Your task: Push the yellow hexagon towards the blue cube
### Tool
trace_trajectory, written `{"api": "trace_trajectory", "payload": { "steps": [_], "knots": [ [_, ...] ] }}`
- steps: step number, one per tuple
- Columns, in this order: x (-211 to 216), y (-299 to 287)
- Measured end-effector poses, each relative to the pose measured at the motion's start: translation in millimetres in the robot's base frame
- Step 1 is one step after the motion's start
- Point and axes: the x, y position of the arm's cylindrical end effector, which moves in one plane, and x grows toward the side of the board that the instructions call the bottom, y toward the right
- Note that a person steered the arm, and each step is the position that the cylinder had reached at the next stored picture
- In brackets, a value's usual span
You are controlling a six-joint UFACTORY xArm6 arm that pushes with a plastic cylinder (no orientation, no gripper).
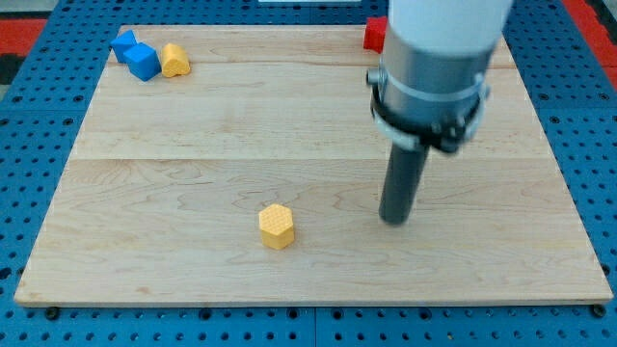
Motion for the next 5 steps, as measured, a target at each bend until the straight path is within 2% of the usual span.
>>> {"api": "trace_trajectory", "payload": {
  "steps": [1, 2, 4, 5],
  "knots": [
    [21, -41],
    [-8, -67],
    [10, -174],
    [-9, -232]
  ]
}}
